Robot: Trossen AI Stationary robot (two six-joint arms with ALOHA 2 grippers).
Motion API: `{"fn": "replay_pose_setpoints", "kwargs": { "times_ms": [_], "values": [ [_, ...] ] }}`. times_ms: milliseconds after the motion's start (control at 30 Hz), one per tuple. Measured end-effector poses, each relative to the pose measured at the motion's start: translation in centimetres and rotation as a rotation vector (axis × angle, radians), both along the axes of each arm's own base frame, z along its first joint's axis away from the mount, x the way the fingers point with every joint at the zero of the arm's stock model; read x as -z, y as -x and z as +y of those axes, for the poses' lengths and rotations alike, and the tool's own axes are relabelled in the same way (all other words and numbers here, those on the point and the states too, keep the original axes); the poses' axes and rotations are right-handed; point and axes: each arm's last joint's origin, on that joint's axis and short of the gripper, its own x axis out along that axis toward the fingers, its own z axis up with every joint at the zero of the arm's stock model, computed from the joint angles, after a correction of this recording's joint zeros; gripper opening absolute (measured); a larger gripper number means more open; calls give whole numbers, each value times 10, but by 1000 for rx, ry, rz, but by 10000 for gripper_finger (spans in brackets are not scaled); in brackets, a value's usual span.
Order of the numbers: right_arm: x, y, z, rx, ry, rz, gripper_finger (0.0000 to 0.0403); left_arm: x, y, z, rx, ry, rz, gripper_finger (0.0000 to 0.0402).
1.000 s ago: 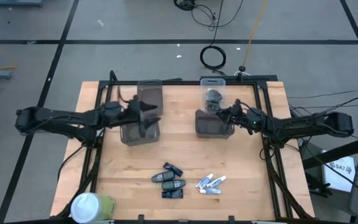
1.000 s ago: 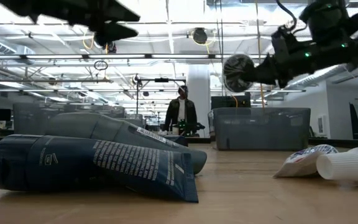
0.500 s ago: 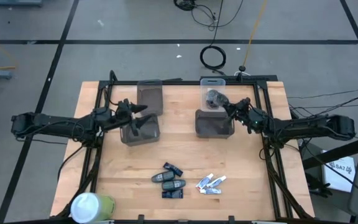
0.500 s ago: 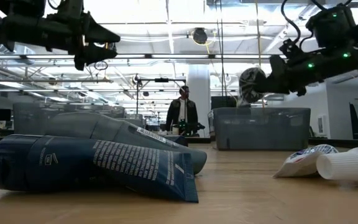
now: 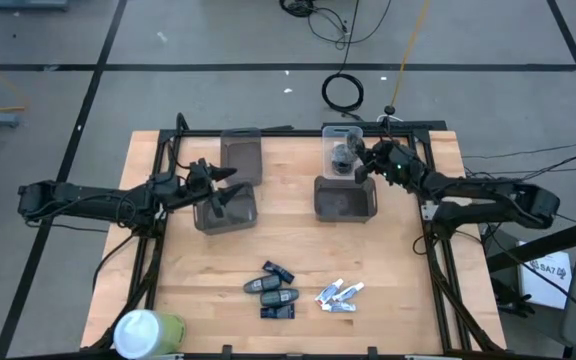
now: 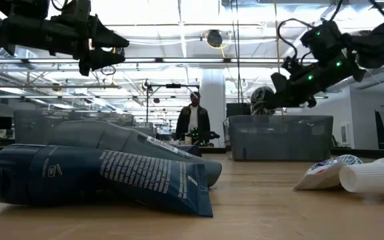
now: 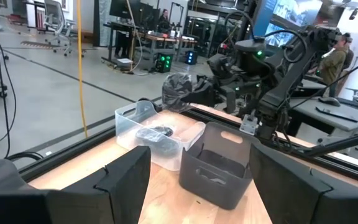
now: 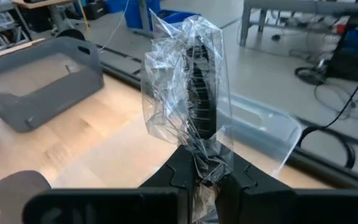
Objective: Pick & Place Travel size toiletries
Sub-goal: Put the black hairbrush into the transparent bin
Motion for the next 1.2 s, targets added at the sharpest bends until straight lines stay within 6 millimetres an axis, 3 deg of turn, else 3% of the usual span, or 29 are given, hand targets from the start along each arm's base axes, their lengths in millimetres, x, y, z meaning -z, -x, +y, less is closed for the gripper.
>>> {"fn": "replay_pose_setpoints", "kwargs": {
  "times_ms": [667,1200],
  "values": [
    [23,-14,-12,3,-39,-14,63,0,0,0,0,0,1,271],
    [22,-14,-13,19,-21,-18,158,0,0,0,0,1,1,271]
  ]
}}
